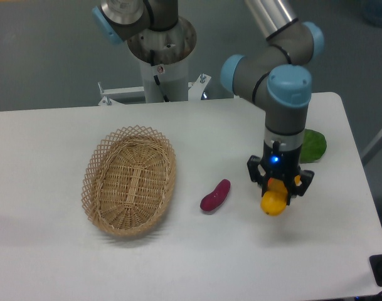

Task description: Pick up the mango from the table

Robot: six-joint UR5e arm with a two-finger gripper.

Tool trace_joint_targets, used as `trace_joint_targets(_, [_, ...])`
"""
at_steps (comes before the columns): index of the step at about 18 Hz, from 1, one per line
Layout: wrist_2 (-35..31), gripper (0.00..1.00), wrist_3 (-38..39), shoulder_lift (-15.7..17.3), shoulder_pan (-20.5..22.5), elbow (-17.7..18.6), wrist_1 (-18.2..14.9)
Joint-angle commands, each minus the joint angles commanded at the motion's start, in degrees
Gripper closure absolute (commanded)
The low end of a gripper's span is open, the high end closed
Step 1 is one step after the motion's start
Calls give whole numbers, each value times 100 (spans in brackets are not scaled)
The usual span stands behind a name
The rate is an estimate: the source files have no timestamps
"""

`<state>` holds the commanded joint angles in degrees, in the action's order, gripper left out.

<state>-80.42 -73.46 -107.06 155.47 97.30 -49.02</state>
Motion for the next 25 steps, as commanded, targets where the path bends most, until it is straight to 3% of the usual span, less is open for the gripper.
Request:
trace_joint_targets(6, [-9,63,-756,273,326,-115,-951])
trace_joint_targets(16, [-26,63,-1583,300,731,-334,-1452])
trace_joint_targets(20, [-430,63,-1592,309,687,-334,-1470])
trace_joint_targets(25, [-440,63,-1601,300,704,-308,-1452])
